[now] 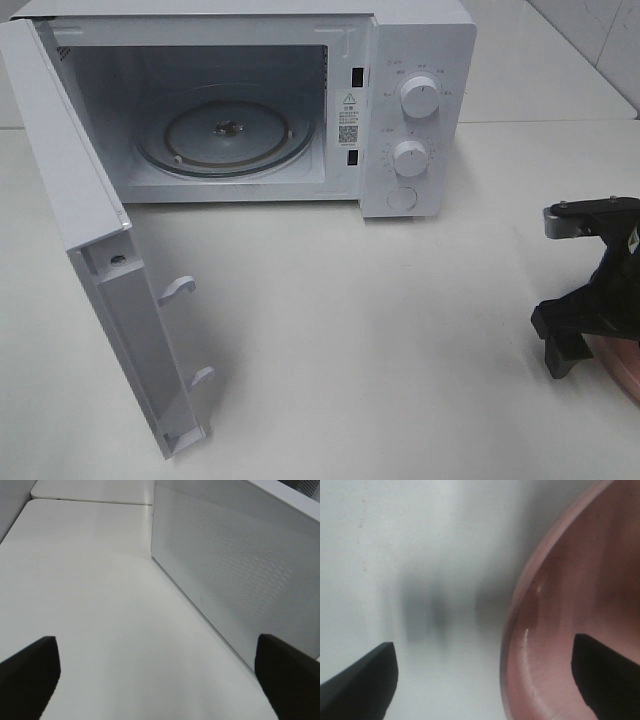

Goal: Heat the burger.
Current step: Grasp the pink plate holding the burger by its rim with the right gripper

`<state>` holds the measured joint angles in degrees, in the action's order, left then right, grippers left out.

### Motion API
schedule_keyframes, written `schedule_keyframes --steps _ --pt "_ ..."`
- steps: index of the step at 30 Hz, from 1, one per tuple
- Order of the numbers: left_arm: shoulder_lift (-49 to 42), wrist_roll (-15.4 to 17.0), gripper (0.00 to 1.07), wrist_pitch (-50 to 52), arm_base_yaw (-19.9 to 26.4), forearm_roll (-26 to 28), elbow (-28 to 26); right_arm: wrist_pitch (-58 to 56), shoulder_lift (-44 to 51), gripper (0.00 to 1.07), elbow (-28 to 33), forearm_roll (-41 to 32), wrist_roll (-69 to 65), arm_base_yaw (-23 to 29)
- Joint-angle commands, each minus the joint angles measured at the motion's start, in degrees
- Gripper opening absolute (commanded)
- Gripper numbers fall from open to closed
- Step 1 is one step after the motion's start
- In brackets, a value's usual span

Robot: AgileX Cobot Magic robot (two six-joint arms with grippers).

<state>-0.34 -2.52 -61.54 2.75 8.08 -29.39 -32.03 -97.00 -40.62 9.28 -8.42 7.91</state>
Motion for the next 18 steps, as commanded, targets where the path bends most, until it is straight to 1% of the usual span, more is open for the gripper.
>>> schedule_keyframes --steps 1,8,9,13,18 --pt "-0.9 -0.1 0.98 0.5 0.0 0.2 -0.1 1.1 -1.7 0.88 0.2 0.4 0.2 -1.1" --pt "-0.9 -0.1 0.98 0.5 0.0 0.2 -0.1 1.8 -1.8 0.85 0.2 0.5 0.0 -1.1" --pt "-0.9 -0.1 0.98 0.5 0.0 0.2 -0.1 1.8 -1.8 0.82 0.2 0.5 -0.2 -1.1" --pt "-0.9 -0.1 0.98 0.5 0.0 0.2 -0.1 1.8 -1.8 0.79 0.2 0.3 -0.2 -1.1" --pt "-0.9 -0.1 0.98 0.5 0.0 0.2 -0.1 1.5 -1.8 0.79 0.2 0.2 -0.4 -1.1"
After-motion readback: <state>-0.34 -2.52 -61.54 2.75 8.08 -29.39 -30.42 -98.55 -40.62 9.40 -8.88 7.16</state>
